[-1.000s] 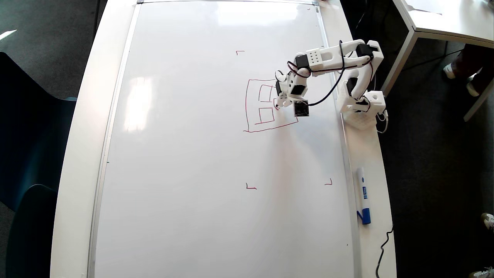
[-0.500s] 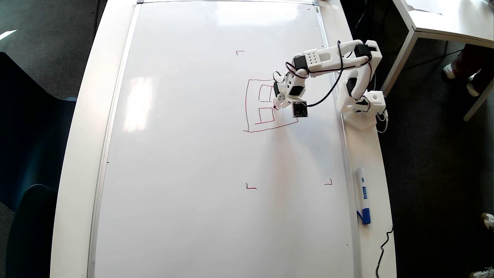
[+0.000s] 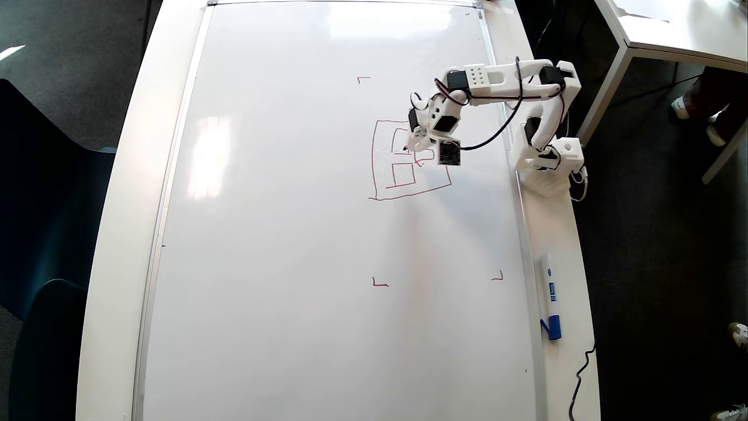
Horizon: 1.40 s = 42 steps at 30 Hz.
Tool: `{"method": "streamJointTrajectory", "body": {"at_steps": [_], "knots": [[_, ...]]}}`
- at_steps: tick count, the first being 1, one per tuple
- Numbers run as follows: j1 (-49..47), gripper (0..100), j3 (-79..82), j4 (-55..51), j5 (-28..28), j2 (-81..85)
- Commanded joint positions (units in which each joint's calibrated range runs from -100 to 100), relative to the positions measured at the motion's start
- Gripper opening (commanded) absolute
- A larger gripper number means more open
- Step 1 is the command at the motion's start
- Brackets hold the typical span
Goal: Draw on a whiteboard a robot head using a pen attached to the gripper
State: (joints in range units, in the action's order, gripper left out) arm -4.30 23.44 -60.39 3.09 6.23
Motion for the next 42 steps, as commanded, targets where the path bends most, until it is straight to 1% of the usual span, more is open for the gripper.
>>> {"method": "streamJointTrajectory", "body": {"at_steps": [1, 9, 23, 42], "knots": [[0.4, 1, -10.1, -0.1, 0.2, -5.1], [0.1, 1, -18.9, 0.4, 0.2, -15.1], [0.1, 1, -27.6, 0.6, 0.2, -21.6], [0.4, 1, -23.6, 0.6, -0.1, -21.7]]}}
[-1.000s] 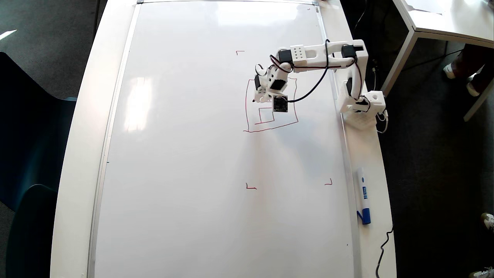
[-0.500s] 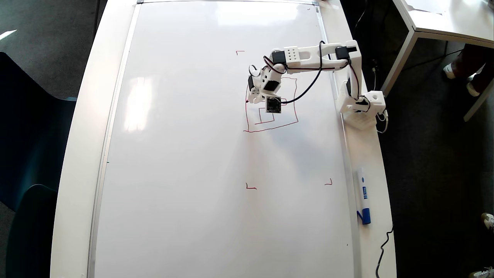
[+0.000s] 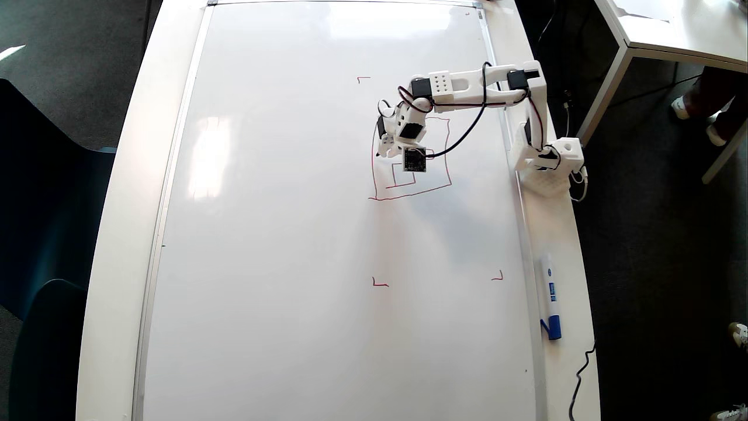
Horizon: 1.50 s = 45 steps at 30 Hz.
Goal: Draw on a whiteboard a robot head using a pen attached to the gripper
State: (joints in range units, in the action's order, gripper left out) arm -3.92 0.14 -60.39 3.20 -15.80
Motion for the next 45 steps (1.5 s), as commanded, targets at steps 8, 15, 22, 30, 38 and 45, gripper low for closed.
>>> {"method": "streamJointTrajectory", "body": {"at_steps": [8, 15, 22, 30, 38, 45], "knots": [[0.1, 1, -1.2, 0.7, -0.2, -2.6], [0.1, 1, -1.3, 3.7, -0.2, -2.8], [-0.1, 1, -1.1, 3.8, -0.1, -3.2], [-0.3, 1, -4.0, 3.9, -0.2, -6.5], [-0.2, 1, -11.7, 3.9, 0.1, -11.4], [0.1, 1, -17.2, 3.9, 0.1, -15.3]]}}
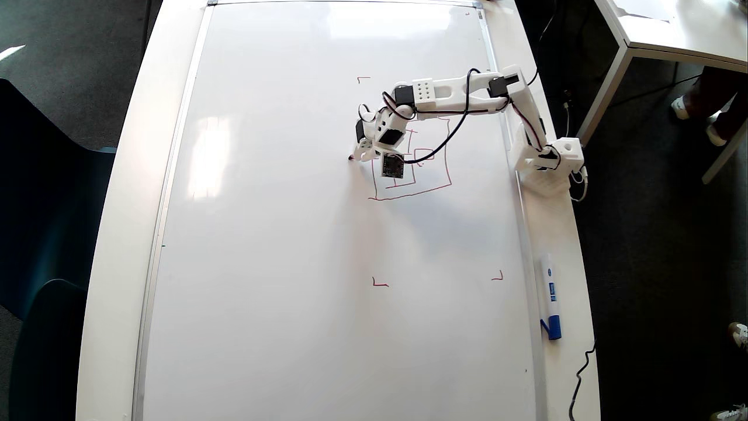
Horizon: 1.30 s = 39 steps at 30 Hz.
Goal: Draw on a whiteboard a robot head using a pen attached to the gripper
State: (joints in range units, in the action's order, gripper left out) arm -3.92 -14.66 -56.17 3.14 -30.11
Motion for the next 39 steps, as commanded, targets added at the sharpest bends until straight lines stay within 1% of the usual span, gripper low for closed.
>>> {"method": "streamJointTrajectory", "body": {"at_steps": [1, 16, 19, 22, 26, 32, 39], "knots": [[0.1, 1, -2.1, -0.3, 0.1, -1.0], [-5.1, 1, -2.4, -0.3, -0.2, -1.2], [-5.0, 1, -2.5, -0.2, -0.2, -1.3], [-4.7, 1, -3.2, 3.4, 0.1, -3.1], [-4.4, 1, -9.2, 3.3, 0.2, -7.0], [-4.4, 1, -12.5, 3.7, 0.2, -9.4], [-0.4, 1, -11.7, 3.5, 0.5, -8.8]]}}
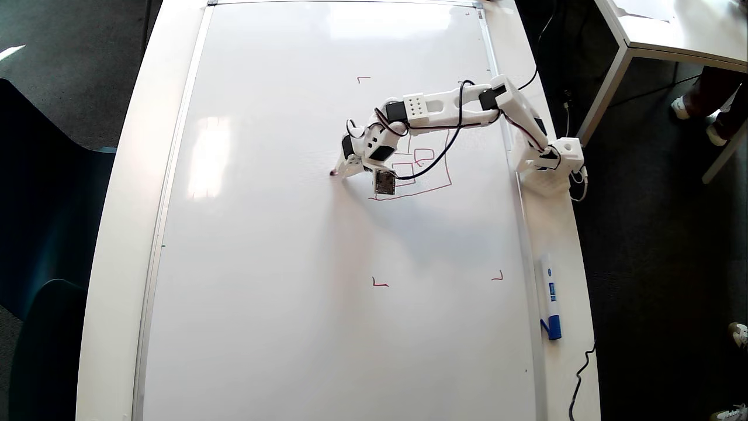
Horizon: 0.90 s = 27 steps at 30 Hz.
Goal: Draw on a whiteboard a robot head using a pen attached to the gripper
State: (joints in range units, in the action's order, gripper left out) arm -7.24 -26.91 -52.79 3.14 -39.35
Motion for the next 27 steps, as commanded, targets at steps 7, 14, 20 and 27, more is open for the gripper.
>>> {"method": "streamJointTrajectory", "body": {"at_steps": [7, 14, 20, 27], "knots": [[6.5, 1, 0.6, -0.6, 1.3, 0.6], [7.7, 1, 0.7, -3.3, 1.3, 0.6], [7.4, 1, 4.9, -5.8, 1.2, 5.1], [7.1, 1, 9.4, -6.1, 0.9, 7.6]]}}
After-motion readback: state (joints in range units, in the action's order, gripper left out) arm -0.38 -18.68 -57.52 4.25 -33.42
